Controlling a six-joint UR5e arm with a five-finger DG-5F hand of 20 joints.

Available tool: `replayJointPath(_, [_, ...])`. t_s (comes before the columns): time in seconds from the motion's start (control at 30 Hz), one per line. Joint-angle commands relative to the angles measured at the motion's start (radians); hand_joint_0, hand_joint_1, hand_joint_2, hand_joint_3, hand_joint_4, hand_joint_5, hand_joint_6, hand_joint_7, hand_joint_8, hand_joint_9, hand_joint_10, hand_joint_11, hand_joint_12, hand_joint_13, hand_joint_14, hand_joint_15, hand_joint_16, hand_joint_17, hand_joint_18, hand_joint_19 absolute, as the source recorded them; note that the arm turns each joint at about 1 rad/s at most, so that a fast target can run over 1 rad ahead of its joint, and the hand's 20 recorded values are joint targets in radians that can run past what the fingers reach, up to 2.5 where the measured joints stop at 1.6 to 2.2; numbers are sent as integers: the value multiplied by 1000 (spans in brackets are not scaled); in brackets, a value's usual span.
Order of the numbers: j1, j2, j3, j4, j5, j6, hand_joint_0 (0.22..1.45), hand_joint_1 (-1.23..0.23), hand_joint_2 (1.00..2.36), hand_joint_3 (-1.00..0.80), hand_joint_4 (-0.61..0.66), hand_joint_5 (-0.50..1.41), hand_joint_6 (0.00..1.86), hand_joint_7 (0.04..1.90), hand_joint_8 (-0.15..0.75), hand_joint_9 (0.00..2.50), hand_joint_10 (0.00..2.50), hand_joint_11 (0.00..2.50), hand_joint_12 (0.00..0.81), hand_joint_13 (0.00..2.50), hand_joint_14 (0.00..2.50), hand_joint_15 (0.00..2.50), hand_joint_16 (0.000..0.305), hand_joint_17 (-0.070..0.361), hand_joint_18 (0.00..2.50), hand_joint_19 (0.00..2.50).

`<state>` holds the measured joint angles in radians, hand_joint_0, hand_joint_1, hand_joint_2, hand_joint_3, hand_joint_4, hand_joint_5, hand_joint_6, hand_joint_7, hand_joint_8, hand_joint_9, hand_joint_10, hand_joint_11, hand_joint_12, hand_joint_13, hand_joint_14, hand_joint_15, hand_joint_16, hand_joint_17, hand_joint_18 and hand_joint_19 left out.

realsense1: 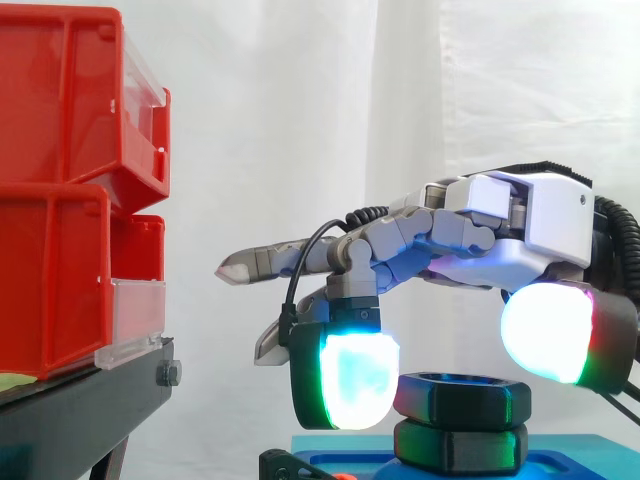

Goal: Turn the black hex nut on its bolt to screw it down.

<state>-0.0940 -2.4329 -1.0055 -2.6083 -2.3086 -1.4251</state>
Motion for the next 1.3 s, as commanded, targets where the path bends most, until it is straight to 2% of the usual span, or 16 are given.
replayJointPath(0.0, [-1, 0, -5, 1, 0, 0, 397, -353, 1000, -500, 374, -108, 543, 1177, 362, 676, 6, 282, 409, 287, 0, 51, 66, 150, 186, 166])
replayJointPath(0.23, [4, 0, -7, 4, 0, 0, 361, -518, 1000, -500, 407, -121, 559, 1123, 374, 666, 7, 284, 426, 297, 1, 45, 70, 157, 227, 144])
replayJointPath(0.47, [8, 0, -7, 4, 0, 0, 443, -648, 1000, -500, 350, -123, 542, 1166, 333, 642, 6, 297, 384, 286, 1, 45, 60, 135, 216, 154])
replayJointPath(1.27, [10, 0, -8, 2, 0, 0, 486, -806, 1000, -500, 330, -169, 583, 1075, 304, 555, 7, 308, 368, 276, 0, 46, 57, 127, 238, 161])
